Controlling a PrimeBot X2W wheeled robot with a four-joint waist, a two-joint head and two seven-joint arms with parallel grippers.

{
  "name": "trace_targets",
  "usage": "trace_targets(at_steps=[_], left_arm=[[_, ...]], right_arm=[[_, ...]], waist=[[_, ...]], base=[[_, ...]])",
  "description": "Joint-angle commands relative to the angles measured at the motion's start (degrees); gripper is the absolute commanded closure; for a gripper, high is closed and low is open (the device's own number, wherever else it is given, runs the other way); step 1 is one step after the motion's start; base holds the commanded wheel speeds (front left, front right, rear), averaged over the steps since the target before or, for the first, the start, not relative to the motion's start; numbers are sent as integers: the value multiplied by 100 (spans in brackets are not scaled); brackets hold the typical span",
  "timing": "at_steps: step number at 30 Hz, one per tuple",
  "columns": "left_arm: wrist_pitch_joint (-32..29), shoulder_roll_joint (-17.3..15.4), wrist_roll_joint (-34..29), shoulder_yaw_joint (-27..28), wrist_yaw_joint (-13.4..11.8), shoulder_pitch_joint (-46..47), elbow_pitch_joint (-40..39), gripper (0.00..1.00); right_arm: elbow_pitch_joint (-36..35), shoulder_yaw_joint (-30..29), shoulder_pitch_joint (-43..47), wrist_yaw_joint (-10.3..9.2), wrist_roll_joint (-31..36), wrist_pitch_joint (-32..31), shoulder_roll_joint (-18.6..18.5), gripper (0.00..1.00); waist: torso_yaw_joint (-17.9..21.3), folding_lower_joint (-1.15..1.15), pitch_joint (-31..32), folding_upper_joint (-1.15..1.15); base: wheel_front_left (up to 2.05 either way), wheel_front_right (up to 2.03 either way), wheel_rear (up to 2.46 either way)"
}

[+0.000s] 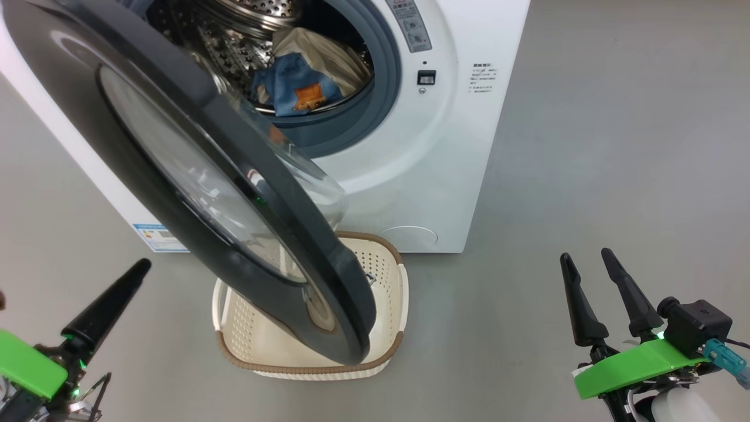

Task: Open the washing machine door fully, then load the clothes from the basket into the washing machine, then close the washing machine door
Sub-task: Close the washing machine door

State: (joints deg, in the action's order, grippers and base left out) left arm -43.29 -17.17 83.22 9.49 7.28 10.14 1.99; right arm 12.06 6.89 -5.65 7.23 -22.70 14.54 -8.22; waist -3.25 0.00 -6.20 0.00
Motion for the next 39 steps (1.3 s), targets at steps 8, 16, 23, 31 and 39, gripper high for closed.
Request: trace_targets(at_steps=[8,16,23,31,39], left_arm=[[1598,-442,-562,-123,21,-87,158,0],[3194,-793,-824,-727,21,-282,391,0],[4373,-1102,-912,-1274,21,-324,633,0],[5643,-1375,-1075,-2005,21,-292,1031,0],[5826,-1192,-2053,-1808,21,-228,1212,0]], right_arm=[[-119,129,-44,25,66,46,-72,0],[-118,124,-25,25,65,46,-72,0],[-129,103,-30,25,71,46,-70,0],[-122,88,-54,25,71,46,-60,0],[-123,37,-50,25,69,46,-71,0]], waist=[[-135,0,40,0],[-198,0,56,0],[-253,0,20,0],[-311,0,-5,0],[-413,0,-6,0]], base=[[0,0,0],[0,0,0],[0,0,0],[0,0,0],[0,0,0]])
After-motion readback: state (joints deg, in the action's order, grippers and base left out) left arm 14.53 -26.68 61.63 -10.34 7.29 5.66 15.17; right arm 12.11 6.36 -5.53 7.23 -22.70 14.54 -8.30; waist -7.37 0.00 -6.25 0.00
